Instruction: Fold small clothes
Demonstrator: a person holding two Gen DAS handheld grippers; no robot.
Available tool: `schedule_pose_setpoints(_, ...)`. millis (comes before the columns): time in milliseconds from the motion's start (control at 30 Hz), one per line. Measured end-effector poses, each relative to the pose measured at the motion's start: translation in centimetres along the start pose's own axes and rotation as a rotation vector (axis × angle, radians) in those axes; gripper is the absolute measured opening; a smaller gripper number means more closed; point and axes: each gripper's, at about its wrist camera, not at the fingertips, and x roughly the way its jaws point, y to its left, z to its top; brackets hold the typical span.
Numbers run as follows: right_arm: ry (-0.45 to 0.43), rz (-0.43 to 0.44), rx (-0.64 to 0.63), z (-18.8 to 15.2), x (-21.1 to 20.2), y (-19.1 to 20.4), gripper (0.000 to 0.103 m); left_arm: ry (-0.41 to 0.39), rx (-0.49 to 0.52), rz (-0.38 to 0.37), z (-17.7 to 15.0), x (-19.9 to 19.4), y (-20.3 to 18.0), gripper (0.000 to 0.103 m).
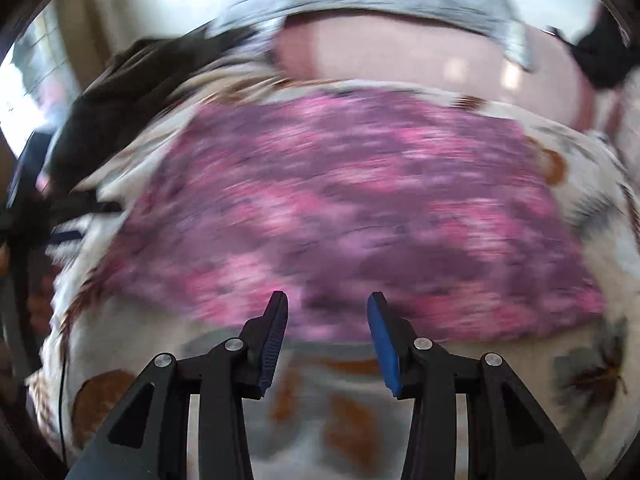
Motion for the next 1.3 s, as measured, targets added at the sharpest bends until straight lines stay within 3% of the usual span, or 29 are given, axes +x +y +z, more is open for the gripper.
schedule_pose_setpoints(133,0.008,0.050,-0.161,-0.5,1.6,5.3,0.047,0.005,-0.038,-0.019,0.4,0.1,0.9,0.103)
schedule_pose_setpoints(267,0.000,0.080,-0.329,-0.9,2.7,10.3,0.062,0.006,-0.056,-0.029,0.6,0.0,1.2,0.103)
schedule_pose_setpoints(367,-0.020,0.037,-0.439,-1.4,3.9,13.3,0.063,0.008,-0.067,-0.036,1.0,0.3,1.3,0.103)
schedule_pose_setpoints(500,-0.087,-0.008,-0.484,-0.5,5.0,15.1,0.062,0.009,-0.083,-0.037,1.3,0.6,1.2,0.103)
schedule_pose_setpoints(567,-0.103,-0.024,-0.477,0.2,5.4,15.1,0.060,0.011,-0.084,-0.036,1.3,0.6,1.2,0.103)
schedule_pose_setpoints(633,-0.109,-0.020,-0.467,0.8,5.8,15.0,0.050,0.013,-0.090,-0.048,1.3,0.3,1.1,0.103)
schedule_pose_setpoints(667,-0.112,-0.013,-0.461,1.1,6.0,14.9,0.026,0.013,-0.101,-0.070,1.4,0.2,1.1,0.103)
schedule_pose_setpoints(700,-0.110,-0.005,-0.454,1.5,6.4,14.6,0.012,0.017,-0.113,-0.097,1.6,0.2,1.1,0.103)
schedule_pose_setpoints(867,-0.185,0.087,-0.350,2.1,4.0,12.3,0.009,0.096,-0.122,-0.241,3.6,0.8,-1.2,0.103)
schedule_pose_setpoints(1033,-0.248,0.151,-0.291,2.3,2.0,10.5,0.009,0.185,-0.044,-0.320,5.9,1.9,-6.1,0.103)
schedule_pose_setpoints(1200,-0.271,0.209,-0.218,2.7,1.0,8.7,0.009,0.338,-0.011,-0.376,7.2,5.1,-10.2,0.102)
schedule_pose_setpoints(1233,-0.274,0.216,-0.210,2.8,0.9,8.4,0.009,0.353,-0.022,-0.372,7.2,5.5,-10.6,0.098)
schedule_pose_setpoints(1267,-0.278,0.224,-0.200,2.9,0.7,8.1,0.009,0.359,-0.037,-0.364,7.2,5.7,-10.8,0.080)
schedule_pose_setpoints(1300,-0.280,0.235,-0.191,2.9,0.6,7.7,0.009,0.373,-0.053,-0.359,7.4,6.0,-11.1,0.051)
